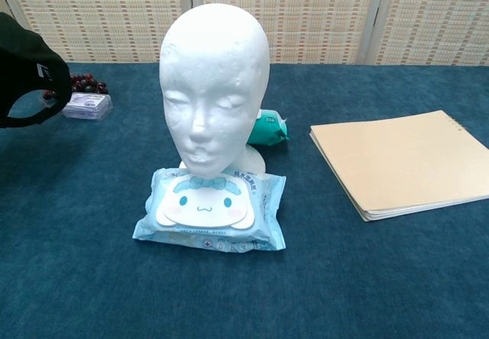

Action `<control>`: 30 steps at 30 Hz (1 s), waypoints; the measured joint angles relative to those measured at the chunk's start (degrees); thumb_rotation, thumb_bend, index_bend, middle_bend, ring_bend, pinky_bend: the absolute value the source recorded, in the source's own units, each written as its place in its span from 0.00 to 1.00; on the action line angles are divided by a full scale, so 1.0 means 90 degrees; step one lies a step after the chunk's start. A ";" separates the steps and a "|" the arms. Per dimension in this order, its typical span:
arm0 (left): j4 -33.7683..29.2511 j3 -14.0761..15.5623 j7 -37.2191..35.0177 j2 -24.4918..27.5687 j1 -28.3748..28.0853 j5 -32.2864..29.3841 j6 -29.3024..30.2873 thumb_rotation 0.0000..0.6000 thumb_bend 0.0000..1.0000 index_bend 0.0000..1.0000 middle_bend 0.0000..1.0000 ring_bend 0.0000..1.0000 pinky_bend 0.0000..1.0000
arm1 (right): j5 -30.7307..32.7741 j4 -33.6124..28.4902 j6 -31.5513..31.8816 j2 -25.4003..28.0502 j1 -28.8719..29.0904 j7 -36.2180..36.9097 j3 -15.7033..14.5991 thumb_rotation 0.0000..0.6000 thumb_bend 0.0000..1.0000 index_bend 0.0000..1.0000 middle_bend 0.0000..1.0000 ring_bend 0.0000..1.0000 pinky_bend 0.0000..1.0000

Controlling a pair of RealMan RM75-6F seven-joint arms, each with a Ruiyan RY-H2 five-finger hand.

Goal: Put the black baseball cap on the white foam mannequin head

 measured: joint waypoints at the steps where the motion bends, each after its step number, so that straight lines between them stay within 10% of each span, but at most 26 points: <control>1: -0.0011 -0.0006 0.0001 0.0015 -0.0012 0.0017 0.0033 1.00 0.37 0.83 0.42 0.31 0.43 | 0.0000 0.0000 -0.0001 0.0000 0.0000 0.0002 0.0001 1.00 0.00 0.06 0.23 0.11 0.38; 30: -0.1348 -0.0168 0.0651 0.0548 -0.0551 0.0710 0.0691 1.00 0.37 0.86 0.44 0.33 0.43 | 0.0011 0.0022 0.0038 0.0028 -0.0028 0.0113 0.0027 1.00 0.00 0.06 0.23 0.11 0.38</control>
